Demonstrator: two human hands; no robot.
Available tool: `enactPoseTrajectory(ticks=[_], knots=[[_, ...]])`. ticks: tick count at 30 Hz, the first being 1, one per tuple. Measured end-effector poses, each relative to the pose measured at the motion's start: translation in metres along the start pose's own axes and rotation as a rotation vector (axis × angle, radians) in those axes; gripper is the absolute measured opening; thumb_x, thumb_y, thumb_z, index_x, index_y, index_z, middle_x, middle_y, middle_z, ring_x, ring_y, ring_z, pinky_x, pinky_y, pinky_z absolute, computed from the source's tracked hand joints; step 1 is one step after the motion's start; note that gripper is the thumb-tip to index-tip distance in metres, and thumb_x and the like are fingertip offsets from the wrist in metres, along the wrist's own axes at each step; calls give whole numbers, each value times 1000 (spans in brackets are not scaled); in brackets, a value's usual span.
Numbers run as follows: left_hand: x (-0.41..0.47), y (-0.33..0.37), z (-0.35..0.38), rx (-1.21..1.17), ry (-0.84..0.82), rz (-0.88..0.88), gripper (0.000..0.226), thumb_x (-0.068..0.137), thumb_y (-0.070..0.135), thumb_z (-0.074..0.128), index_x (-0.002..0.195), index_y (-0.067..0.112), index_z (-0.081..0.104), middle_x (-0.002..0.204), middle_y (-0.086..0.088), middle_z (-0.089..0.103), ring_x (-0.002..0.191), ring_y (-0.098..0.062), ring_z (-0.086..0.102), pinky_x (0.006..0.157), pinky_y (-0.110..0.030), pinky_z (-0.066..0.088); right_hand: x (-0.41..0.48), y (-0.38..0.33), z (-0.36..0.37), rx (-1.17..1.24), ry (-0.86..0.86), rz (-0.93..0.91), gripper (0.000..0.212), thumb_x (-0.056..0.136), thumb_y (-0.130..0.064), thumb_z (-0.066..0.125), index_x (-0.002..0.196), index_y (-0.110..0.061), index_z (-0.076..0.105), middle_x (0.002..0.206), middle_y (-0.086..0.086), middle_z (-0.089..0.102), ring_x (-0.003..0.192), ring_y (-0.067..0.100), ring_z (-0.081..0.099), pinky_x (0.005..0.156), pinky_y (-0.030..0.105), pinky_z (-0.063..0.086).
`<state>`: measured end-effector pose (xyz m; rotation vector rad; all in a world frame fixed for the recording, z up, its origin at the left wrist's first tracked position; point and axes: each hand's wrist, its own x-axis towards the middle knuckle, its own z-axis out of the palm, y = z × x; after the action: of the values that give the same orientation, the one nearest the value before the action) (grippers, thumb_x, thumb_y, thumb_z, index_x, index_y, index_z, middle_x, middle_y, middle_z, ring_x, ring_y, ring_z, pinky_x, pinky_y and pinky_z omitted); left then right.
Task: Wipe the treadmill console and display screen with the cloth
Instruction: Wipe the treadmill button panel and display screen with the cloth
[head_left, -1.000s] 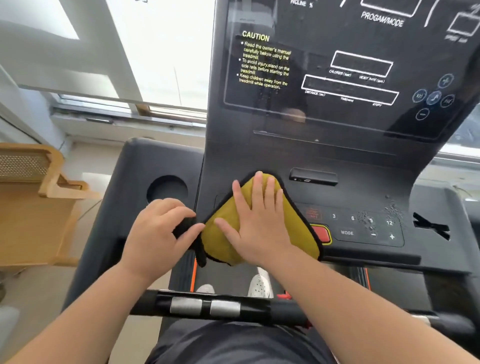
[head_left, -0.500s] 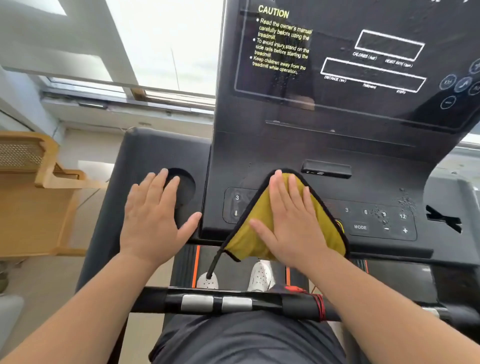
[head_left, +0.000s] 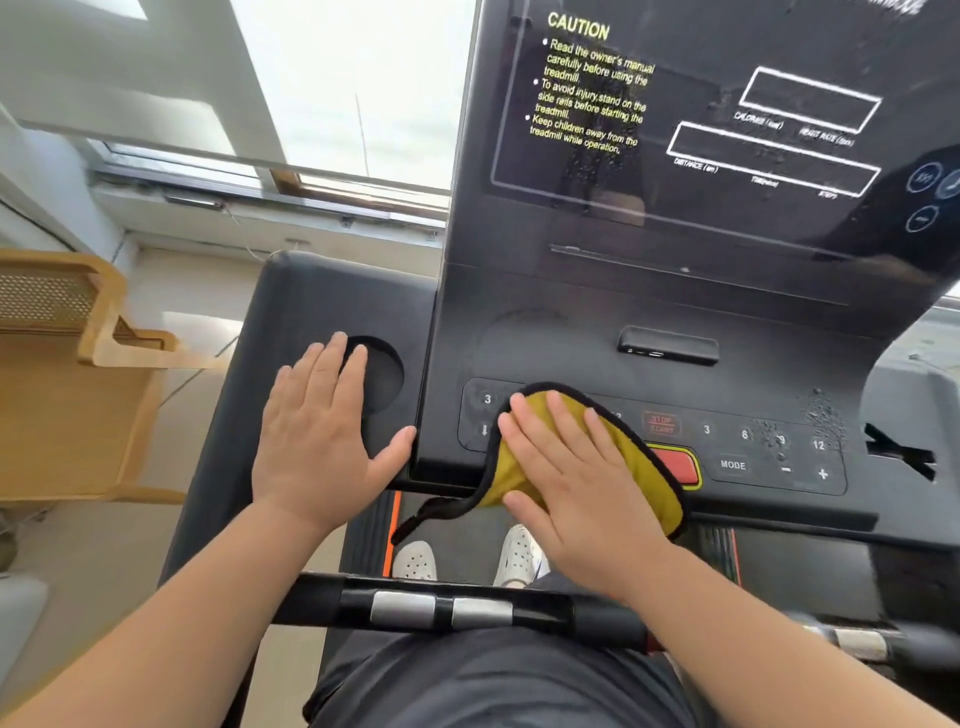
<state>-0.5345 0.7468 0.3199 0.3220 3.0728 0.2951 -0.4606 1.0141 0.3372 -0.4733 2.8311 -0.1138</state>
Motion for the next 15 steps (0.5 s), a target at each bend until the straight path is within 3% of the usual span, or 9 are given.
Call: enactPoseTrajectory(ticks=[4,7,11,15], knots=[[1,-5,-6,14,12,9,98,81,71,46,153,6,31,161,-18,31,150,-37,26,121,-54,24,8,13,-6,53,34,181,78,101,-70,2,166,-28,5,174,-7,-6,159,22,-13,129,51,-3],[7,-20,-12,91,-34,14,109,78,82,38,155,6,26,163,-17,27,152,-36,22,122,-55,18,44,15,-17,28,99,293,79,102,-68,9,166,-23,1,174,2,-11,159,29,-14,127,53,-6],[13,-31,-11,90,-75,26,117,76,89,28,158,6,20,166,-14,21,155,-31,15,125,-51,13,90,-4,-31,-72,61,143,85,100,-72,14,165,-21,-7,172,4,-21,156,32,-23,126,53,-13],[13,-32,-10,35,-52,35,115,75,86,36,157,6,24,165,-13,24,154,-29,18,125,-49,14,99,-22,-32,-86,10,-35,80,101,-70,16,165,-25,-2,173,-1,-15,158,28,-21,127,55,-10]])
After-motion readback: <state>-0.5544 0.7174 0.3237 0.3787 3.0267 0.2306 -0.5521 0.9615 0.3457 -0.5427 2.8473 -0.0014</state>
